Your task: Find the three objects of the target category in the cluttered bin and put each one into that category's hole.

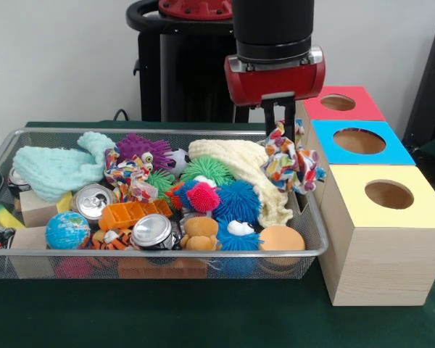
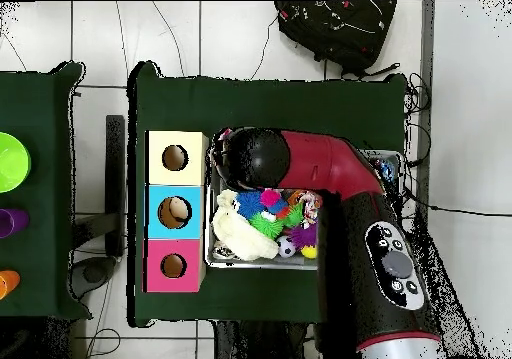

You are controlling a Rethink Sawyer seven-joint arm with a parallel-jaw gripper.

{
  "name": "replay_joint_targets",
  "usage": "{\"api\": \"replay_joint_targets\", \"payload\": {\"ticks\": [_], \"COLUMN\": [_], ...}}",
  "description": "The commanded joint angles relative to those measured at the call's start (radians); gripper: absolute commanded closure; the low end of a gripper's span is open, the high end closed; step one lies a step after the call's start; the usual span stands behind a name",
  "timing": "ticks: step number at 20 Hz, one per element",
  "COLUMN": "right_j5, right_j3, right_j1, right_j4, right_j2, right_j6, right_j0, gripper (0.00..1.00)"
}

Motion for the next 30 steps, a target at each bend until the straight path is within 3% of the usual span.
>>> {"api": "replay_joint_targets", "payload": {"ticks": [1,22,26,30], "right_j5": [0.12,0.195,0.227,0.222], "right_j3": [-0.025,-0.083,-0.143,-0.124], "right_j1": [0.015,-0.005,0.022,0.006], "right_j4": [-0.005,0.009,0.005,0.009], "right_j2": [0.018,-0.02,-0.024,-0.029], "right_j6": [0.038,0.105,0.113,0.122], "right_j0": [0.005,0.088,0.105,0.115], "gripper": [1.0,1.0,1.0,1.0]}}
